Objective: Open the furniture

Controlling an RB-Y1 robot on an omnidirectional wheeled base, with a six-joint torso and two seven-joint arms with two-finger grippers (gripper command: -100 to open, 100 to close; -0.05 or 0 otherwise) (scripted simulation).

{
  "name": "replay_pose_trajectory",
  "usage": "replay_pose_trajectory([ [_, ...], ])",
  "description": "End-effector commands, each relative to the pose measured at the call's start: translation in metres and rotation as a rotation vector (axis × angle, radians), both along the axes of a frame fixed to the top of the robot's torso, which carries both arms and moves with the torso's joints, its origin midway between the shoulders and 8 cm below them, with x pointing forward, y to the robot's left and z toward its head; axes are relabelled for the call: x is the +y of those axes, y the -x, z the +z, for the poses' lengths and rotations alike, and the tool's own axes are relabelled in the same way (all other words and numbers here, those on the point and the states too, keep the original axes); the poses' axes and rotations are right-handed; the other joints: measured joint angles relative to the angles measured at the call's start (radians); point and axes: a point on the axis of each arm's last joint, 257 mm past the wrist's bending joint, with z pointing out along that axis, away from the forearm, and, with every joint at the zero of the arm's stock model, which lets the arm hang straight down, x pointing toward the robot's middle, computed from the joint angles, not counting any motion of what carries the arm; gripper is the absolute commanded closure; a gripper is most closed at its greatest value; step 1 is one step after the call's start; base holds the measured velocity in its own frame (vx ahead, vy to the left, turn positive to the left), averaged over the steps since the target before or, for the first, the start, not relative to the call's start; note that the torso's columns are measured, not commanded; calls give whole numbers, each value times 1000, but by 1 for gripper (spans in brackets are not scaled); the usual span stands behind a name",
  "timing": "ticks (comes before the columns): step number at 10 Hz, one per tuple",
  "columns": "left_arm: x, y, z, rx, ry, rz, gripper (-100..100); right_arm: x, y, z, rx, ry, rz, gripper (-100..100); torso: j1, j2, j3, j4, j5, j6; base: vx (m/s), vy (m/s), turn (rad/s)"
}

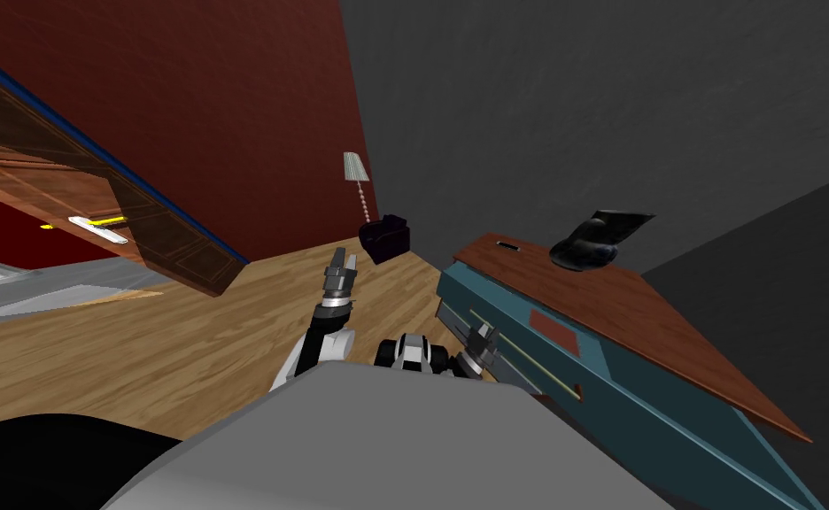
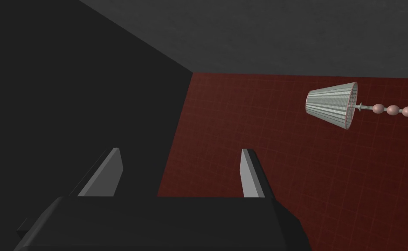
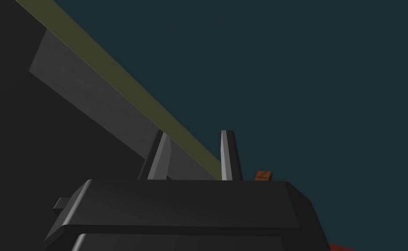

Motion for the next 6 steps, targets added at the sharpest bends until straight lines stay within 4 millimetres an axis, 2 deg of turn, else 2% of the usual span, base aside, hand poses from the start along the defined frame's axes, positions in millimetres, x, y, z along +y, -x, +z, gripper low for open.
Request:
replay_pose_trajectory([
  [1, 0, 0, 0, 0, 0, 0, 0, -2, 3, 1, 0, 1, 3, 100, 2, 0, 0, 1, 1, -1, -8, 43, -23],
  [6, 0, 0, 0, 0, 0, 0, 0, -23, 29, 1, -20, -1, 16, 100, -2, -2, -1, -1, -1, -1, 31, 82, -65],
])
